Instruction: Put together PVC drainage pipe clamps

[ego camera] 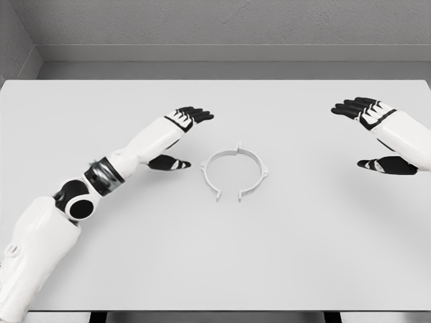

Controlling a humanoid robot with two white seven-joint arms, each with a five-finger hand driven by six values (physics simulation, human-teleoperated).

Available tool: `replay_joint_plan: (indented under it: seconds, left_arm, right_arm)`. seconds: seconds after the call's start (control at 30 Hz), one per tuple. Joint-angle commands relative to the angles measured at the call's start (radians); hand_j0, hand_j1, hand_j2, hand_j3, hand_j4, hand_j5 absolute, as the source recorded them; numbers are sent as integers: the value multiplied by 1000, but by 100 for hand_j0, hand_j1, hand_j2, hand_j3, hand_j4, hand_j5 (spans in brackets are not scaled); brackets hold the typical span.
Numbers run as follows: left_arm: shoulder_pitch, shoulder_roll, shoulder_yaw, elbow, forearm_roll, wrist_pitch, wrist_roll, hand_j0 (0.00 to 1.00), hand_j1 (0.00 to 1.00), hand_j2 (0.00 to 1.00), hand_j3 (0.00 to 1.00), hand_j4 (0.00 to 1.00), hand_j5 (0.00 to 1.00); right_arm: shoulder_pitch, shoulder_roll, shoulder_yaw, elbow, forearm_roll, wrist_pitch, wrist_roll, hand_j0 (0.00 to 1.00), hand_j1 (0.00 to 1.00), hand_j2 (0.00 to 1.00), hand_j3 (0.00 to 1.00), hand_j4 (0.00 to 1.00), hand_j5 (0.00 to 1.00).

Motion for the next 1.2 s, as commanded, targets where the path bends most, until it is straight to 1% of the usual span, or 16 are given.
replay_joint_plan:
  seconds: [0.0, 0.3, 0.33, 0.47, 0.5, 0.73, 0.77, 1.17]
  left_arm:
    - [0, -19, 11, 11, 24, 0, 1, 100, 100, 100, 100, 100, 100]
    - [0, -19, 11, 11, 24, 0, 1, 100, 100, 100, 100, 100, 100]
    - [0, -22, 16, 48, 4, 0, -1, 100, 100, 100, 100, 100, 100]
    - [0, -22, 16, 48, 4, 0, -1, 100, 100, 100, 100, 100, 100]
    - [0, -31, 11, 69, -7, 0, -1, 100, 100, 100, 100, 100, 100]
    - [0, -31, 11, 69, -7, 0, -1, 100, 100, 100, 100, 100, 100]
    - [11, -79, 3, 69, -57, 0, -1, 100, 100, 100, 100, 100, 100]
    - [14, -80, 2, 66, -56, 0, -1, 100, 100, 100, 100, 100, 100]
  right_arm:
    - [0, 1, 1, 0, -8, 3, -1, 100, 100, 100, 100, 100, 100]
    - [0, 1, 1, 0, -8, 3, -1, 100, 100, 100, 100, 100, 100]
    - [-66, 33, 78, -8, 5, 3, 1, 100, 100, 100, 100, 100, 100]
    - [-66, 33, 78, -8, 5, 3, 1, 100, 100, 100, 100, 100, 100]
    - [-57, 33, 66, -8, 5, 3, 1, 100, 100, 100, 100, 100, 100]
    - [-57, 33, 66, -8, 5, 3, 1, 100, 100, 100, 100, 100, 100]
    - [-54, 33, 66, -10, 3, 3, 1, 100, 100, 100, 100, 100, 100]
    - [-52, 33, 66, -10, 3, 3, 1, 100, 100, 100, 100, 100, 100]
